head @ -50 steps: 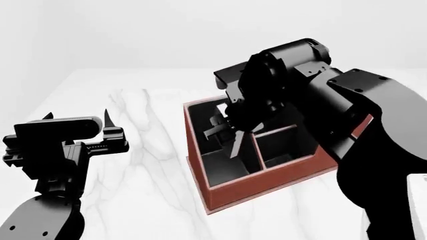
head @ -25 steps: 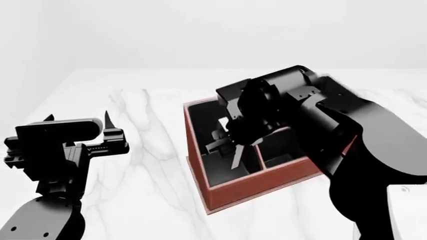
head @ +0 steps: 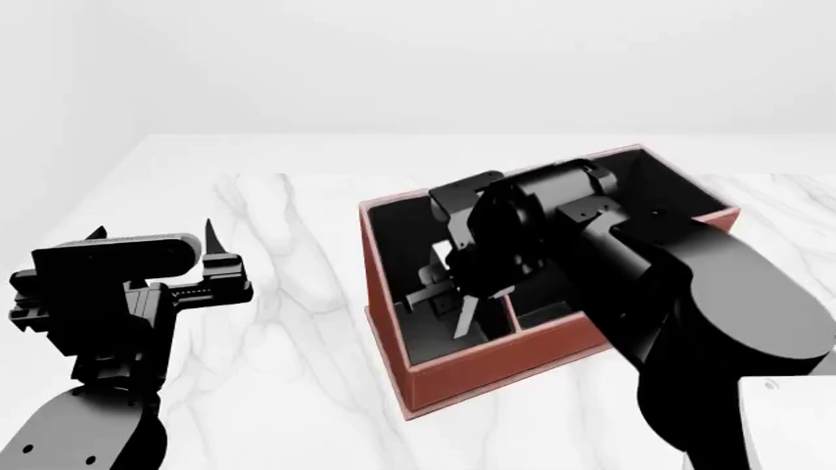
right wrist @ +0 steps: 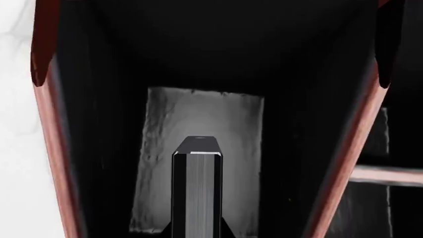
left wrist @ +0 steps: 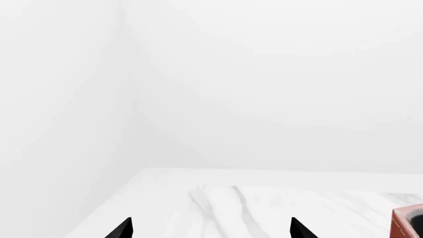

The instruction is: Pick up the book and place it in the left compartment of the caddy.

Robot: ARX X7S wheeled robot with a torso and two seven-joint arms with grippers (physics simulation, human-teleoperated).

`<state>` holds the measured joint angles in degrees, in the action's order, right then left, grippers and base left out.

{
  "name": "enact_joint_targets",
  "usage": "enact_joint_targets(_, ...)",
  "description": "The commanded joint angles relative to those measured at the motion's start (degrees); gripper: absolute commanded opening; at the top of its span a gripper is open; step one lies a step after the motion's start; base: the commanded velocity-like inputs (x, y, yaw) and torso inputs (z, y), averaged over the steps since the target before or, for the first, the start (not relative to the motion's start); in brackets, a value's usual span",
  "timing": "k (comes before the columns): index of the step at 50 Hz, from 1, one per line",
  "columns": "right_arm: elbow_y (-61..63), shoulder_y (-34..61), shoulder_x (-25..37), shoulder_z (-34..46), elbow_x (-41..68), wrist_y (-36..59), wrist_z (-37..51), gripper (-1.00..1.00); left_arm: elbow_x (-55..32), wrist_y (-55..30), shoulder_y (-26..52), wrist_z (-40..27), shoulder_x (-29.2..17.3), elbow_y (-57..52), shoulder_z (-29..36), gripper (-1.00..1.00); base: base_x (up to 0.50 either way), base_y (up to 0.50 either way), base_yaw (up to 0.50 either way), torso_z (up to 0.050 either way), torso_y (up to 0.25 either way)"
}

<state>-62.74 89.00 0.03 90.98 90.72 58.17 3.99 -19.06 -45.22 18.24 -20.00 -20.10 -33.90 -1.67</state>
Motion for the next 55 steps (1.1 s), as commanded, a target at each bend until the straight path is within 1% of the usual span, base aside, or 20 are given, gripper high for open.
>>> enact_joint_targets(1, 0.2, -0.6, 0.0, -1.2, -2.1, -1.2, -0.1, -1.00, -0.2, 0.3, -0.1, -0.1, -0.1, 0.3, 0.0, 1.00, 0.00, 0.00, 0.00, 0.000, 0.000)
enact_joint_targets(16, 0.5, -1.0, 0.0, -1.3, -3.0, -1.7, 0.0, -1.00, -0.5, 0.6, -0.5, -0.3, -0.2, 0.3, -0.2, 1.00, 0.00, 0.00, 0.00, 0.000, 0.001)
enact_joint_targets(17, 0.5, -0.9, 0.0, -1.3, -3.0, -1.6, 0.0, 1.00, -0.5, 0.6, -0.5, -0.3, -0.2, 0.3, -0.1, 1.00, 0.00, 0.00, 0.00, 0.000, 0.000)
enact_joint_targets(39, 0.6, 0.5, 0.0, -1.3, -2.8, -2.0, 0.8, 1.00, -1.0, 0.7, -0.9, -0.7, -0.6, -0.1, -0.4, 1.00, 0.00, 0.00, 0.00, 0.000, 0.000)
enact_joint_targets(42, 0.7, 4.0, 0.0, -1.4, -2.6, -1.2, 0.3, 1.00, -1.0, 0.8, -1.0, -0.7, -0.6, -0.1, -0.4, 1.00, 0.00, 0.00, 0.00, 0.000, 0.000)
enact_joint_targets(48, -0.1, 15.8, 0.0, -1.5, 0.7, 1.2, -2.5, 1.00, -1.2, 0.3, -0.8, -0.9, -0.9, -0.5, -0.5, 1.00, 0.00, 0.00, 0.00, 0.000, 0.000)
enact_joint_targets(50, -1.0, 17.7, 0.0, -1.6, 1.5, 1.6, -2.5, 1.00, -1.2, 0.1, -0.8, -1.0, -1.0, -0.6, -0.5, 1.00, 0.00, 0.00, 0.00, 0.000, 0.000)
enact_joint_targets(53, -2.3, 21.1, 0.1, -1.4, 1.4, 2.3, -4.9, 1.00, -1.4, -0.6, -0.4, -1.2, -1.1, -1.3, -0.5, 1.00, 0.00, 0.00, 0.00, 0.000, 0.000)
enact_joint_targets(55, 2.6, 20.9, 3.3, -3.3, 3.3, 1.6, -1.0, 1.00, -1.4, -0.6, -0.5, -1.2, -1.1, -1.6, -0.5, 1.00, 0.00, 0.00, 0.00, 0.000, 0.000)
